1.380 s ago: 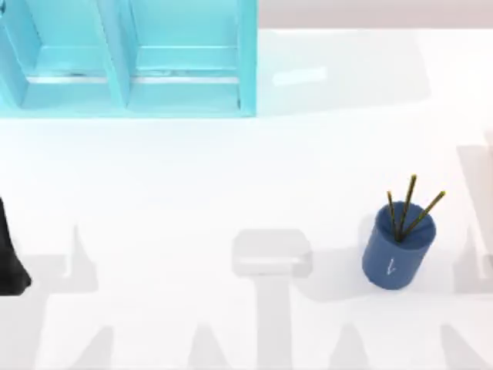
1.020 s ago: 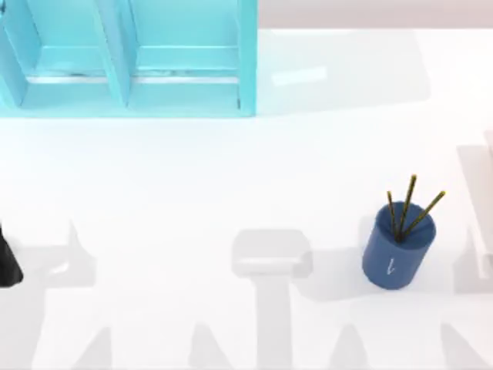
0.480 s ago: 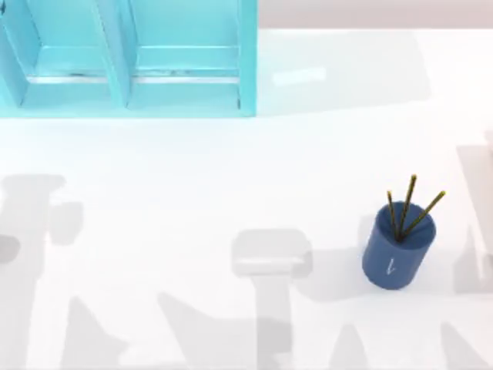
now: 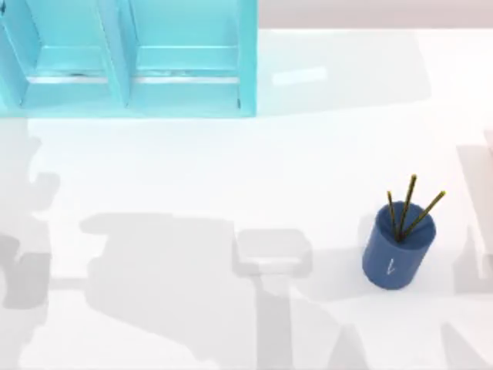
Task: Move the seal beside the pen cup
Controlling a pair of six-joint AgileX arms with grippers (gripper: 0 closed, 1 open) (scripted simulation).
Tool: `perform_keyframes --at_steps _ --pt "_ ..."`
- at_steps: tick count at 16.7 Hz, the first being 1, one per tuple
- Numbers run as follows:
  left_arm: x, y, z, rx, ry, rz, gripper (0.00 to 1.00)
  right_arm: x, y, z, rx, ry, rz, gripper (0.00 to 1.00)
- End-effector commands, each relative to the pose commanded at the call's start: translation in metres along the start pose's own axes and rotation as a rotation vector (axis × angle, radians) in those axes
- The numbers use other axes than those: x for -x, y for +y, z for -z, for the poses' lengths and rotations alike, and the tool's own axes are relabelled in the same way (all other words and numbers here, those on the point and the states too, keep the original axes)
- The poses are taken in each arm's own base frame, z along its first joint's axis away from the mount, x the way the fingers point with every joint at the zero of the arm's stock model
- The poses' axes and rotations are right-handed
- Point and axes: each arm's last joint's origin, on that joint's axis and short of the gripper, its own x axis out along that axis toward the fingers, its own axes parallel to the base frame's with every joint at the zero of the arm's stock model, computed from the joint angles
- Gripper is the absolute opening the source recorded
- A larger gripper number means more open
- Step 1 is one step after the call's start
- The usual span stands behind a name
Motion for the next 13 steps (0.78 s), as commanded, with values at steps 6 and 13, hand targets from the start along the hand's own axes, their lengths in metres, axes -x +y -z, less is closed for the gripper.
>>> perform_keyframes --at_steps 6,13 --pt "-0.011 0.020 -0.031 -0.001 0.122 0.029 1.00 0.000 0.000 0.000 0.000 0.000 0.000 1.00" --pt "-0.024 0.019 -0.031 -0.001 0.130 0.031 1.00 0.000 0.000 0.000 0.000 0.000 0.000 1.00"
